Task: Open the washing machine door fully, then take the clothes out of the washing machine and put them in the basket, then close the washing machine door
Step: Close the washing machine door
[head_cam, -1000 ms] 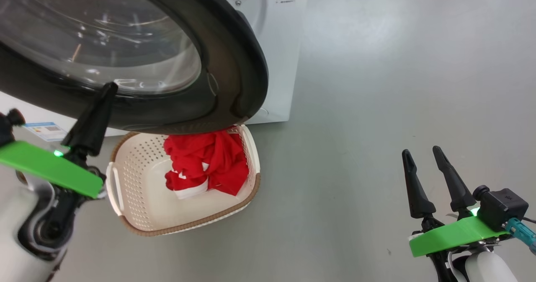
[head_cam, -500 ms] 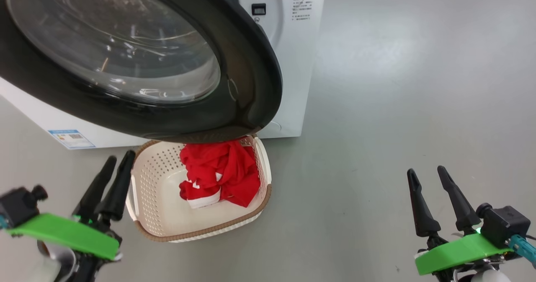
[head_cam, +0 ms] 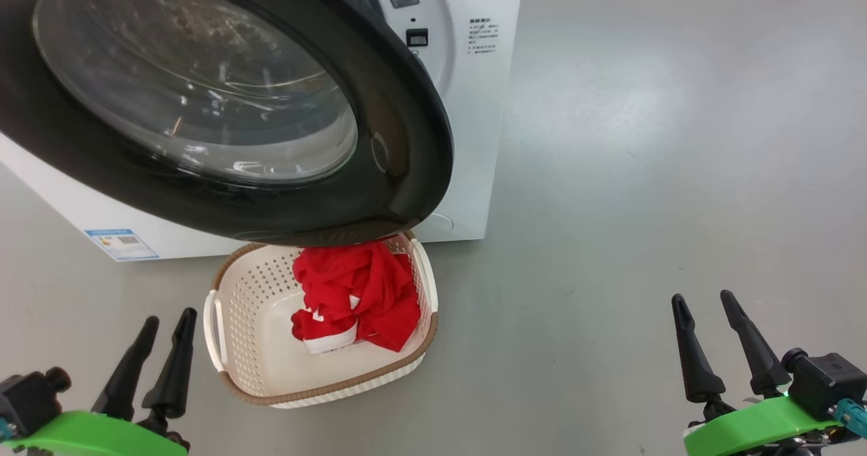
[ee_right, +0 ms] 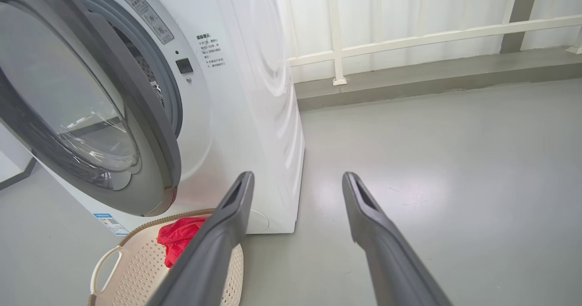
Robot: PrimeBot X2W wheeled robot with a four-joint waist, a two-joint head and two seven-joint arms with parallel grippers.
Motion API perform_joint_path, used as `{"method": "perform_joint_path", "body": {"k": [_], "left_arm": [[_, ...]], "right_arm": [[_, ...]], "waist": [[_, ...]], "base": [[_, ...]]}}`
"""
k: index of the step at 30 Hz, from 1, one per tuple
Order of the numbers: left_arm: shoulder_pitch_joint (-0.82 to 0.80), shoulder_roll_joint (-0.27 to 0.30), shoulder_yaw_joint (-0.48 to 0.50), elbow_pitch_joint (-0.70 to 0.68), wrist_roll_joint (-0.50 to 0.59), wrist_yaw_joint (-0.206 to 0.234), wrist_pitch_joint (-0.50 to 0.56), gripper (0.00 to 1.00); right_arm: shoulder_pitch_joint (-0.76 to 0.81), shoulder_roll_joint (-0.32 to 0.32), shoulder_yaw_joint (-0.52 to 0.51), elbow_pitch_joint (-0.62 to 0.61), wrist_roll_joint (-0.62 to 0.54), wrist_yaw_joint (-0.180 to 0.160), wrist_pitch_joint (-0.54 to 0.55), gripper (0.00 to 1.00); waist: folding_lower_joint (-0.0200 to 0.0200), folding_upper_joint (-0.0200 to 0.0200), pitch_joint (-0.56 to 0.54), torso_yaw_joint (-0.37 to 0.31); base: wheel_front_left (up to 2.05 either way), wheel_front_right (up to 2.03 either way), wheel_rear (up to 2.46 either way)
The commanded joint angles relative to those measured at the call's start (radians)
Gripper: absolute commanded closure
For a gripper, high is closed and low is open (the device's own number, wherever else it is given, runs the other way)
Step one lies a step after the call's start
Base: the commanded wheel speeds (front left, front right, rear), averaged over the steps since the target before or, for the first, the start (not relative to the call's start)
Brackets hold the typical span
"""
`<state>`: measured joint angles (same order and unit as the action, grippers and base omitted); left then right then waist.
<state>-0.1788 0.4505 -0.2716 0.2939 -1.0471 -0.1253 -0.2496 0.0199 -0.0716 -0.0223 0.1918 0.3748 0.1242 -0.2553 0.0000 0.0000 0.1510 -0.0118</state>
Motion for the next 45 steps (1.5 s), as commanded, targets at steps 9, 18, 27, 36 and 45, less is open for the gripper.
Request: {"method": "perform_joint_path", "body": {"k": [9,18,27,36,45], "left_arm": [[0.049,-0.042,0.184,-0.033,0.266,-0.005,-0.012,0.0],[0.113,-0.13,0.352,-0.098,0.555,-0.005,-0.012,0.0],[0.167,-0.234,0.447,-0.186,0.788,-0.005,-0.012,0.0],[0.196,-0.294,0.46,-0.188,0.837,-0.005,-0.012,0.0],[0.187,-0.305,0.453,-0.192,0.845,-0.005,-0.012,0.0]], "right_arm": [[0.005,-0.017,-0.003,-0.032,-0.008,0.007,-0.006,0.0],[0.023,-0.013,-0.013,-0.038,-0.008,0.007,-0.006,0.0],[0.027,-0.013,-0.02,-0.044,-0.009,0.007,-0.006,0.0],[0.032,-0.013,-0.01,-0.036,-0.008,0.007,-0.006,0.0],[0.028,-0.018,0.006,-0.034,-0.007,0.007,-0.006,0.0]], "waist": [[0.0,0.0,-0.008,-0.02],[0.0,0.0,-0.028,-0.035],[0.0,0.0,-0.037,-0.034],[0.0,0.0,-0.046,-0.028],[0.0,0.0,-0.049,-0.015]], "base": [[0.0,0.0,0.0],[0.0,0.0,0.0],[0.0,0.0,0.0],[0.0,0.0,0.0],[0.0,0.0,0.0]]}}
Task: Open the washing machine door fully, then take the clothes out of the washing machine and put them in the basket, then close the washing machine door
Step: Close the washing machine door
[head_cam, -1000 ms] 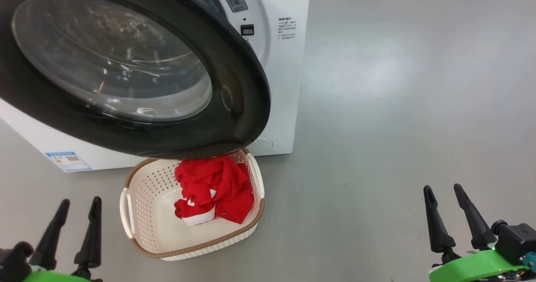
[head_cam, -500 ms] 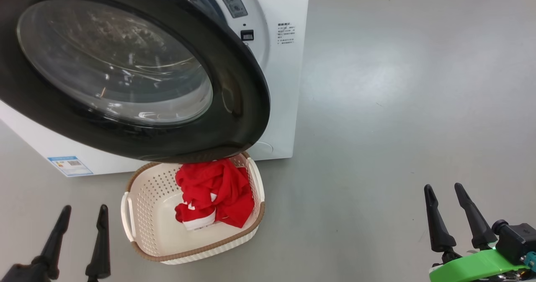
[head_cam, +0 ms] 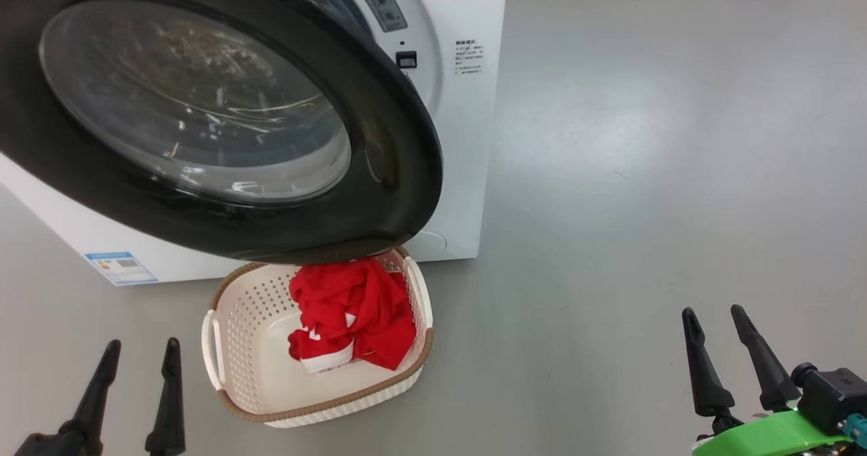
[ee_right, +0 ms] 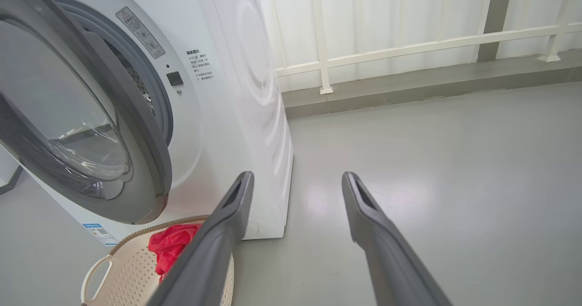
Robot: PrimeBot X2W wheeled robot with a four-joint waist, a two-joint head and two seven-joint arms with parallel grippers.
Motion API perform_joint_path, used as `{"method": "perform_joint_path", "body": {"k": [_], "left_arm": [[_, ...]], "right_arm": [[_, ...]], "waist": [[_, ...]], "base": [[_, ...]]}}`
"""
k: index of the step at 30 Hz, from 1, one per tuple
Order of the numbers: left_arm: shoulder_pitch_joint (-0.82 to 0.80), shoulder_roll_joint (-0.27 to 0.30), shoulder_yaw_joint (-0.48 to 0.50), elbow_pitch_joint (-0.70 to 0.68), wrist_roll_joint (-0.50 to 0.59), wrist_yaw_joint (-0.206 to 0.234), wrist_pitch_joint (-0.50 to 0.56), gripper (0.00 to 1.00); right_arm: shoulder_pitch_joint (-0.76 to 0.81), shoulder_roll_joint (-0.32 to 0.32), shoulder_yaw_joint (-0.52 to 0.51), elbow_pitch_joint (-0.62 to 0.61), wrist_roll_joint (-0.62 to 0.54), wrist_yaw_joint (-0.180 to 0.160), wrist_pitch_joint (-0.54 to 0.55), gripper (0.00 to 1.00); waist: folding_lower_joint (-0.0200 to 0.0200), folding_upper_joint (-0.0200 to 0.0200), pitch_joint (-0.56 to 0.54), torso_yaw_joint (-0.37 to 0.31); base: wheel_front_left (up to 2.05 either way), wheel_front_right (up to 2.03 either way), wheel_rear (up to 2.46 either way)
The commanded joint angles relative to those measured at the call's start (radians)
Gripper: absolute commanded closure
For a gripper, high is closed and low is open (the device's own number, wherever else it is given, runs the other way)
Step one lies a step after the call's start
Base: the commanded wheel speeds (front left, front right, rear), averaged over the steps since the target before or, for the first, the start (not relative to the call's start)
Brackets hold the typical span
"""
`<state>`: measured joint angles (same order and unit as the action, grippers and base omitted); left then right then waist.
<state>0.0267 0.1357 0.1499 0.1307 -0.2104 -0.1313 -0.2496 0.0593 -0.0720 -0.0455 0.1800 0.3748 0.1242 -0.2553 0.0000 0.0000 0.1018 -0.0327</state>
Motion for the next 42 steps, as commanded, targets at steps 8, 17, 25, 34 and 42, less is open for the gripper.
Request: {"method": "perform_joint_path", "body": {"k": [8,17,25,34,42], "left_arm": [[-0.031,-0.014,-0.005,-0.029,0.015,0.001,-0.012,0.0],[-0.032,-0.056,-0.062,-0.033,0.019,0.001,-0.012,0.0],[-0.06,-0.076,-0.089,-0.039,0.017,0.001,-0.012,0.0],[-0.113,-0.084,-0.122,-0.05,0.002,0.001,-0.012,0.0],[-0.161,-0.085,-0.146,-0.056,-0.038,0.001,-0.012,0.0]], "right_arm": [[-0.032,-0.015,0.073,-0.019,0.002,0.007,-0.006,1.0],[-0.159,-0.008,0.164,0.004,0.013,0.007,-0.006,1.0],[-0.321,0.002,0.222,0.044,0.015,0.007,-0.006,1.0],[-0.482,0.006,0.249,0.137,0.016,0.007,-0.006,1.0],[-0.568,-0.005,0.234,0.168,0.016,0.007,-0.006,1.0]], "waist": [[0.0,0.0,0.003,0.064],[0.0,0.0,0.01,0.169],[0.0,0.0,0.047,0.252],[0.0,0.0,0.115,0.315],[0.0,0.0,0.188,0.343]], "base": [[0.0,0.0,0.0],[0.0,0.0,0.0],[0.0,0.0,0.0],[0.0,0.0,0.0],[0.0,0.0,0.0]]}}
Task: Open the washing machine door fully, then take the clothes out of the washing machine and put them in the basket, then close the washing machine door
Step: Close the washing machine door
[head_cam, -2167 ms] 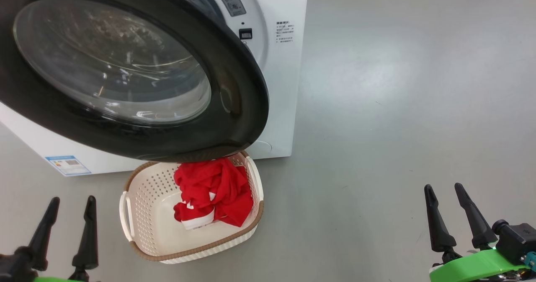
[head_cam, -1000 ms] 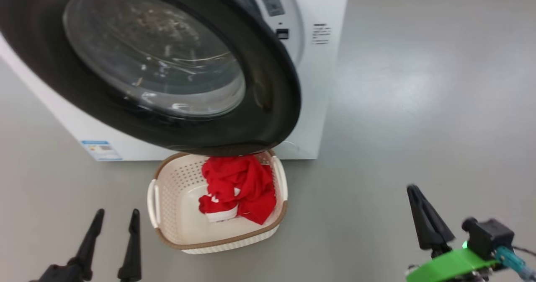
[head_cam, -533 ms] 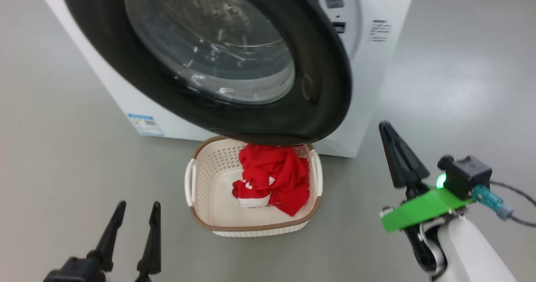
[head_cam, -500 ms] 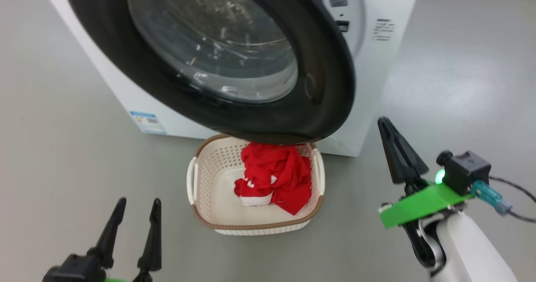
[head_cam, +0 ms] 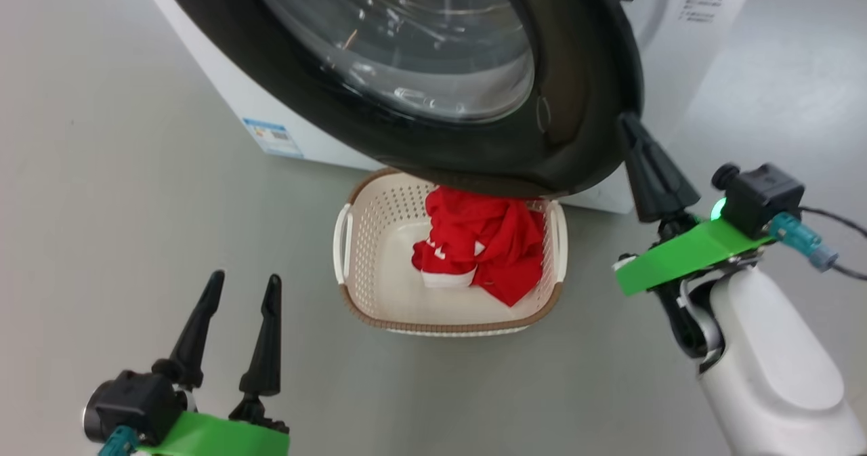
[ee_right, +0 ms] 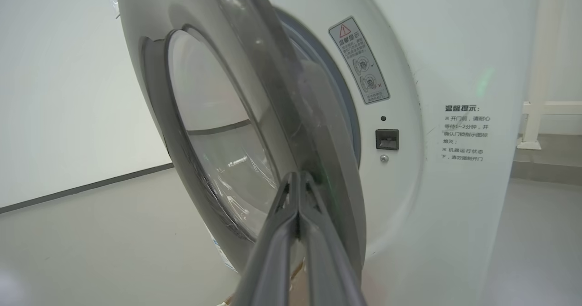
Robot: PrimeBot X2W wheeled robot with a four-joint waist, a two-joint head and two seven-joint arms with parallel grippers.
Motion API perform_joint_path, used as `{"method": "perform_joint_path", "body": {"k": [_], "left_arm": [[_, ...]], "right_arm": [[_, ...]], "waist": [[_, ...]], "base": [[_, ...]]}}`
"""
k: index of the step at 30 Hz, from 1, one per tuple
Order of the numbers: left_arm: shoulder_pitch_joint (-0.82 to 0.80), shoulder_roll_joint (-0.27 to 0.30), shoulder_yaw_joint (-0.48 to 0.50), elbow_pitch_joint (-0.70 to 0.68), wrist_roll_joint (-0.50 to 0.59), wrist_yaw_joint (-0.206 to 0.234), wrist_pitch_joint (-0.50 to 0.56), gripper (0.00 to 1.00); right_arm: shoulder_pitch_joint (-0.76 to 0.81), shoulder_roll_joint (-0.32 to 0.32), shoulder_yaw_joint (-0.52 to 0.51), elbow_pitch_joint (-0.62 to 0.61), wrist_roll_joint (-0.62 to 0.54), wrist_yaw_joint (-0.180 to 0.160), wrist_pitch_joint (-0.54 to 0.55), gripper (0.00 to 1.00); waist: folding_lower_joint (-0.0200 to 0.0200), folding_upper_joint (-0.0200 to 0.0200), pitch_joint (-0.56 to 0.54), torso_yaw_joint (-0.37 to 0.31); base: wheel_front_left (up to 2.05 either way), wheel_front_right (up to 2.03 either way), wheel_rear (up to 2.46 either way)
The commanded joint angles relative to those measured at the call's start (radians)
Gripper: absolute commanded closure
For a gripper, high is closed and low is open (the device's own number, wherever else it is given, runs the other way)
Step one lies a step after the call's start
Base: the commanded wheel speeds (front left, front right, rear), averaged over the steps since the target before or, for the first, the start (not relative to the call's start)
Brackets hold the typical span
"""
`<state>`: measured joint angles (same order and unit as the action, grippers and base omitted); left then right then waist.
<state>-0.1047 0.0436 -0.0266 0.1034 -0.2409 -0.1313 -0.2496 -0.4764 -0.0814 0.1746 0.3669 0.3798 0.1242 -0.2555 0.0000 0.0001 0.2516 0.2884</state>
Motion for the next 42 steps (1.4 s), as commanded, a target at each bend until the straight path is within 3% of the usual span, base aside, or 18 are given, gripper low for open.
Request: {"method": "perform_joint_path", "body": {"k": [1,22,33,42], "left_arm": [[-0.035,0.007,0.028,-0.031,-0.01,0.001,-0.012,0.0],[-0.146,0.007,-0.05,-0.048,-0.062,0.001,-0.012,0.0],[-0.174,0.007,-0.069,-0.048,-0.071,0.001,-0.012,0.0],[-0.173,0.007,-0.061,-0.032,-0.06,0.001,-0.012,0.0]], "right_arm": [[-0.041,0.001,0.009,-0.017,0.011,0.007,-0.006,1.0],[-0.24,-0.054,-0.093,-0.001,-0.007,0.007,-0.006,1.0],[-0.334,-0.047,-0.182,-0.02,-0.029,0.007,-0.006,1.0],[-0.284,-0.03,-0.144,-0.022,-0.034,0.007,-0.006,1.0]], "waist": [[0.0,-0.0001,0.047,0.024],[0.0,-0.0001,0.207,0.094],[0.0,-0.0001,0.245,0.109],[0.0,-0.0001,0.216,0.083]], "base": [[0.0,0.0,0.0],[0.0,0.0,0.0],[0.0,0.0,0.0],[0.0,0.0,0.0]]}}
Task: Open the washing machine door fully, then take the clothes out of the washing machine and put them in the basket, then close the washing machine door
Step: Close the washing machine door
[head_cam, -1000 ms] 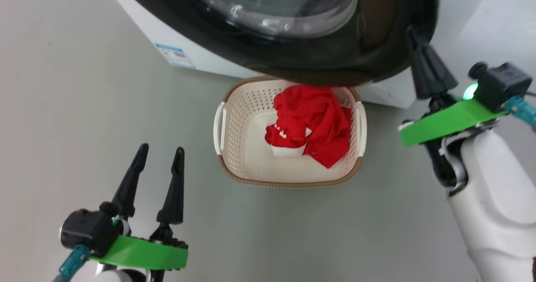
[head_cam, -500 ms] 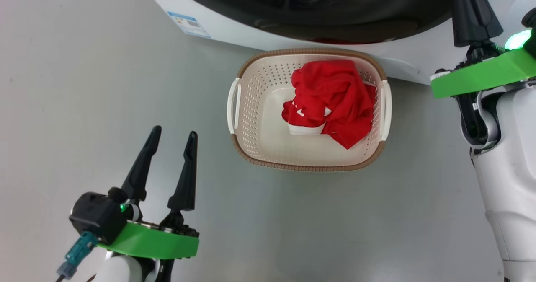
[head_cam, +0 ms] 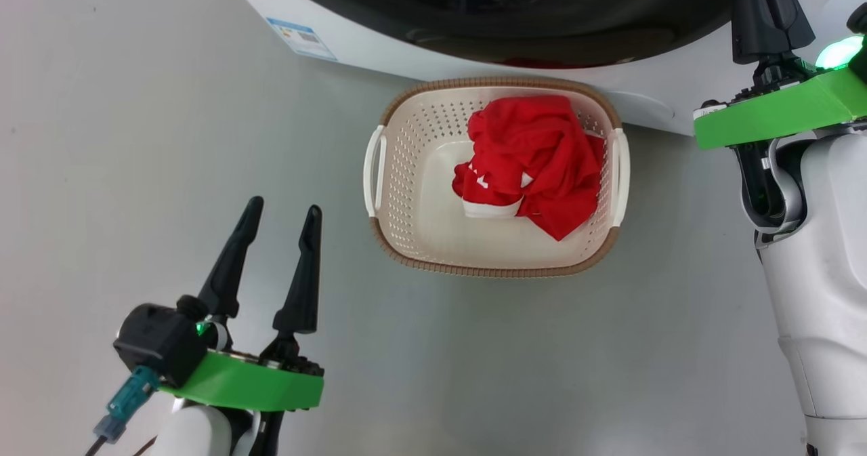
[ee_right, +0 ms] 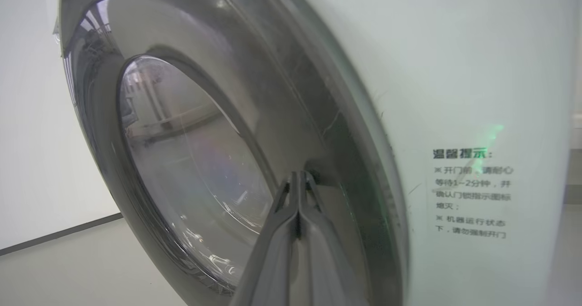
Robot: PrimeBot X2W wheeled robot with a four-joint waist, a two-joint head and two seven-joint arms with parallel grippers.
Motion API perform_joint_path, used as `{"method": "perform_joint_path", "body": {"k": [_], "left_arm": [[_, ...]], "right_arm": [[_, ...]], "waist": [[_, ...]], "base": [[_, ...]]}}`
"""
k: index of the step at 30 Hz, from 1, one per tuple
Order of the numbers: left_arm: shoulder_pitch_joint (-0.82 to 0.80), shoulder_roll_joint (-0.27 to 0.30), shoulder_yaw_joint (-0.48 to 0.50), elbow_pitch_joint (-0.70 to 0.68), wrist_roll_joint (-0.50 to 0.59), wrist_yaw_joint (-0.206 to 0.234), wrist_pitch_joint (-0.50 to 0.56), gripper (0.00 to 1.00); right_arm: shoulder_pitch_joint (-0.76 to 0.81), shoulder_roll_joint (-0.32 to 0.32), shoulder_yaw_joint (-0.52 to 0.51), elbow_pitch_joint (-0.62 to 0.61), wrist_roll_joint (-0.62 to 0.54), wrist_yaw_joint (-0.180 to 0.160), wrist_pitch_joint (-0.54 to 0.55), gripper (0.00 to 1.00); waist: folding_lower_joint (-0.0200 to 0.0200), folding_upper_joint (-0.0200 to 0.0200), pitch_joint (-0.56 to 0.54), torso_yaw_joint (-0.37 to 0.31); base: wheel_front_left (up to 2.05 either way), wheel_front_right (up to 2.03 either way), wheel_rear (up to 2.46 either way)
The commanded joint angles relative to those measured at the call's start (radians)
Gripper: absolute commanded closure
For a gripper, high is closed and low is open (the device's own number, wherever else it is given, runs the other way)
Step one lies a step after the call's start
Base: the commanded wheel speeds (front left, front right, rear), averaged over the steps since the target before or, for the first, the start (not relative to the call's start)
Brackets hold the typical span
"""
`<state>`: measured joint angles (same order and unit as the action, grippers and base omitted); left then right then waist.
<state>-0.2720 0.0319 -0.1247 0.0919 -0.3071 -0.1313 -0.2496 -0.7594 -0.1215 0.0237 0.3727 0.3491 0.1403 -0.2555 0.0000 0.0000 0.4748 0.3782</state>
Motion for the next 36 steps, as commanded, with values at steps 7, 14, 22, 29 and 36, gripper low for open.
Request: {"method": "perform_joint_path", "body": {"k": [7,14,22,29,36], "left_arm": [[0.02,0.018,0.059,0.0,0.034,0.001,-0.012,0.0],[0.057,0.027,0.085,0.027,0.062,0.001,-0.012,0.0],[0.076,0.069,0.101,0.046,0.065,0.001,-0.012,0.0],[0.105,0.096,0.11,0.047,0.056,0.001,-0.012,0.0],[0.134,0.115,0.118,0.046,0.045,0.001,-0.012,0.0]], "right_arm": [[0.108,0.005,0.061,-0.044,0.007,-0.01,-0.006,0.58],[0.255,0.01,0.084,-0.079,0.018,-0.01,-0.006,0.0],[0.396,0.019,0.056,-0.114,0.026,-0.01,-0.006,0.0],[0.505,0.025,0.026,-0.133,0.027,-0.01,-0.006,0.0],[0.595,0.03,-0.011,-0.15,0.03,-0.01,-0.006,0.0]], "waist": [[0.0,0.0,-0.068,-0.045],[0.0,0.0,-0.138,-0.097],[0.0,0.0,-0.198,-0.162],[0.0,0.0,-0.251,-0.223],[0.0,0.0,-0.286,-0.278]], "base": [[0.0,0.0,0.0],[0.0,0.0,0.0],[0.0,0.0,0.0],[0.0,0.0,0.0],[0.0,0.0,0.0]]}}
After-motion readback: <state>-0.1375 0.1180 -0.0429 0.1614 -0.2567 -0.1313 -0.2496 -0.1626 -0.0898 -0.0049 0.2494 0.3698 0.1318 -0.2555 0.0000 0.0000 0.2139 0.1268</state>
